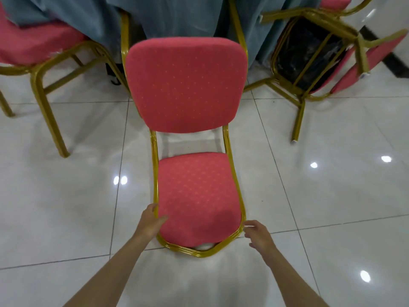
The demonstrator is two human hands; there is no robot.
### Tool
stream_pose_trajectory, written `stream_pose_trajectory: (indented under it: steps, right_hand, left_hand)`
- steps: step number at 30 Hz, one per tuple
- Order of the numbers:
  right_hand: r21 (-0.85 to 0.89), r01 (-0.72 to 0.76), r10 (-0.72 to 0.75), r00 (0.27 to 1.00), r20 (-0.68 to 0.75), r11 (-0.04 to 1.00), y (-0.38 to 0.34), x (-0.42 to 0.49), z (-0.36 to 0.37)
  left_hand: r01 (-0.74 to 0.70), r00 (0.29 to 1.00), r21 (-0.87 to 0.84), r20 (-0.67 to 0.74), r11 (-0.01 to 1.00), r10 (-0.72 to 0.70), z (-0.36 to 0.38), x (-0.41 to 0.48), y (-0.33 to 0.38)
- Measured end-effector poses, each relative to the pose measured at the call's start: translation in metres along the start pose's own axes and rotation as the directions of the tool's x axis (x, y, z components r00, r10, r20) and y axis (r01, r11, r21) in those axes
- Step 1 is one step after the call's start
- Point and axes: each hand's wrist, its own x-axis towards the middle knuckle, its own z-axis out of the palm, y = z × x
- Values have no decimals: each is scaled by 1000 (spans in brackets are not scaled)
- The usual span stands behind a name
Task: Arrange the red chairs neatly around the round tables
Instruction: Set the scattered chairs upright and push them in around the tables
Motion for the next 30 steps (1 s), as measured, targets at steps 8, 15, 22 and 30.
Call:
stream_pose_trajectory:
  steps: [8,15,22,30]
  right_hand:
    - [156,15,0,996,-93,988,62,112,47]
    - [337,22,59,971,-230,941,71,129,75]
    - [413,21,53,984,-168,910,75,95,54]
    - [400,54,-19,996,-91,915,17,-41,7]
  left_hand:
    - [9,1000,-160,0,987,-9,31,97,-81]
    - [-6,999,-249,35,969,15,36,114,-102]
    - [-28,989,-226,138,974,60,9,93,-92]
    - [-33,992,-245,112,969,62,-57,-16,-29]
